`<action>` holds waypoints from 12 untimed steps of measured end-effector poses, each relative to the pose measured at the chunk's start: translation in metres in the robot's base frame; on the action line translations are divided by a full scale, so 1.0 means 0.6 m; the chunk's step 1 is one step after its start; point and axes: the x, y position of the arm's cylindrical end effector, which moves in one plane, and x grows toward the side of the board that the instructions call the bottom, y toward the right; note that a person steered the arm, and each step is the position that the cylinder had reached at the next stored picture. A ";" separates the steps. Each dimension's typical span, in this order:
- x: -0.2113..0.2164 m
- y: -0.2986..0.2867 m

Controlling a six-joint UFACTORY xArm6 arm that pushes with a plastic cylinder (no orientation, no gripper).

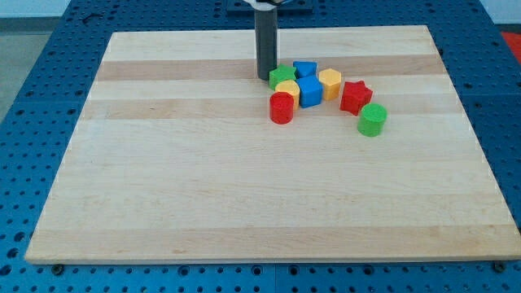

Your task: Point towards the green circle

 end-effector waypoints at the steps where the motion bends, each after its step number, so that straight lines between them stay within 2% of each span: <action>1: 0.014 -0.026; 3: 0.076 -0.196; 4: 0.145 -0.227; 6: 0.168 -0.227; 8: 0.262 -0.189; 9: 0.264 -0.179; 11: 0.264 -0.019; 12: 0.264 -0.016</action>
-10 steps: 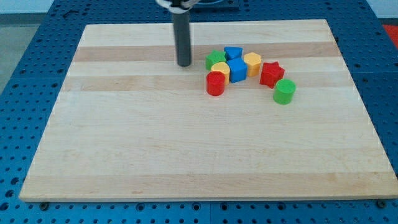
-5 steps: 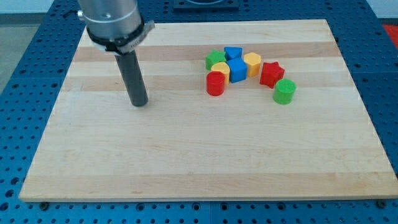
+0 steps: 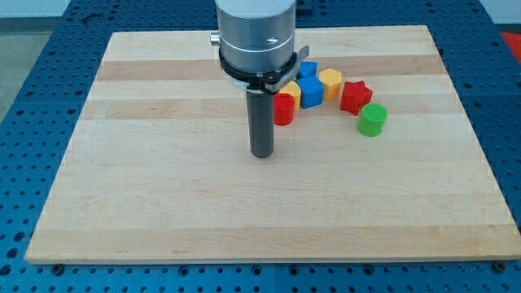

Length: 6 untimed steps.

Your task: Point towards the green circle

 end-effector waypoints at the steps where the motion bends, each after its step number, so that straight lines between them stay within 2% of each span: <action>1: 0.000 0.006; 3: 0.000 0.146; 6: 0.000 0.178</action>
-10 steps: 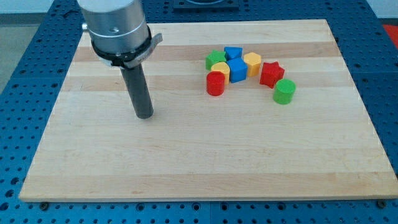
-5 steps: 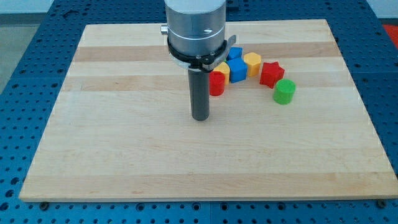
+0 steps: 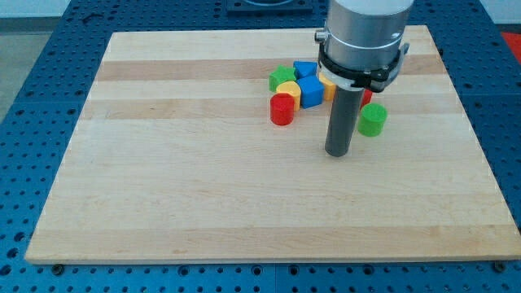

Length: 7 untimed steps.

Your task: Point towards the green circle

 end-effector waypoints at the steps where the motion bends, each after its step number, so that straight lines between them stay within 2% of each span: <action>1: 0.000 0.002; 7: 0.000 0.039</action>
